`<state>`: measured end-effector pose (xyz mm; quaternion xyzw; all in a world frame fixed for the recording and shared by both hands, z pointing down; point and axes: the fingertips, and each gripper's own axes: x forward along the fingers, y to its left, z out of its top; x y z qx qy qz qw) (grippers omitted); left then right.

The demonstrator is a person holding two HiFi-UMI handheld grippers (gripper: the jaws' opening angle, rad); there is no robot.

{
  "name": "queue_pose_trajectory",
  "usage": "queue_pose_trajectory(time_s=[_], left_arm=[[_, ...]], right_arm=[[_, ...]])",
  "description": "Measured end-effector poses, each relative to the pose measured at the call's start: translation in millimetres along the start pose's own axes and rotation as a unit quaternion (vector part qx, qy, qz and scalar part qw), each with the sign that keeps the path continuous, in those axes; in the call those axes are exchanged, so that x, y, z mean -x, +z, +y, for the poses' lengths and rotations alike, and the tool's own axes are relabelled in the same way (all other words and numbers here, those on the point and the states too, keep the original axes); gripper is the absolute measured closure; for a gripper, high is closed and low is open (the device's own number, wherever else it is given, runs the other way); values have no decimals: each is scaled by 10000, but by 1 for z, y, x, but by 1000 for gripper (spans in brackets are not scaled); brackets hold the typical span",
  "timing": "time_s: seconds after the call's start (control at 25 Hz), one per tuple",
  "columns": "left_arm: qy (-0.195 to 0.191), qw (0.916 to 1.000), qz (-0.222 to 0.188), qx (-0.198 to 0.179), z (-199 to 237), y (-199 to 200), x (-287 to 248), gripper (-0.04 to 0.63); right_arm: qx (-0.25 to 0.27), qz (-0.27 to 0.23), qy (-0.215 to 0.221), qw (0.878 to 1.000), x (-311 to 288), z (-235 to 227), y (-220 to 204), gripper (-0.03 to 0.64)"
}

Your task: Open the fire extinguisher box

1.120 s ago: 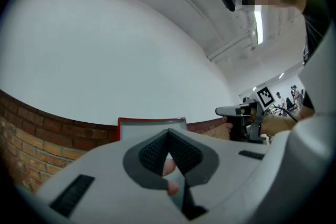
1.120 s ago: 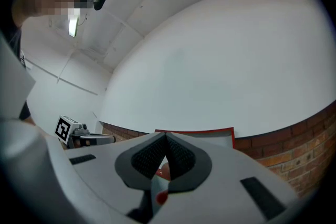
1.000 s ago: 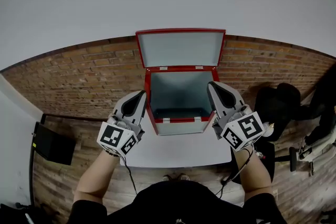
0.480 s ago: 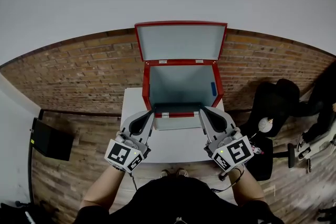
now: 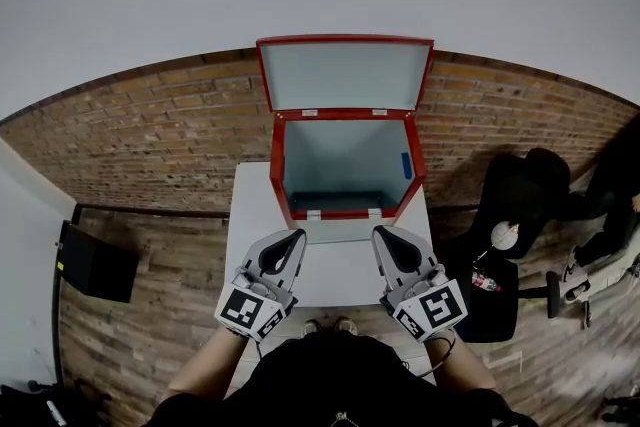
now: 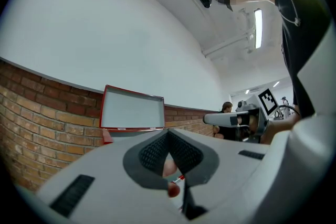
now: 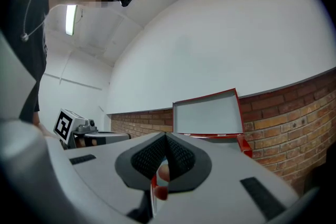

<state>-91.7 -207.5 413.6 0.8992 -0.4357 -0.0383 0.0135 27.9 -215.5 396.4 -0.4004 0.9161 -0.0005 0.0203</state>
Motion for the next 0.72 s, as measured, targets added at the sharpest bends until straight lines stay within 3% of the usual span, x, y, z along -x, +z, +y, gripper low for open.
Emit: queue_pose_trajectory(time_s=[0.32,0.72], left_arm=[[-71,10000,7,43,-13,-4,2,548],[2,10000,51,59,-14,-6,3,548]], right_arm=[[-59,98,144,9998,8,12,-9,598],[-158,20,13,9999,9,7,-12,598]])
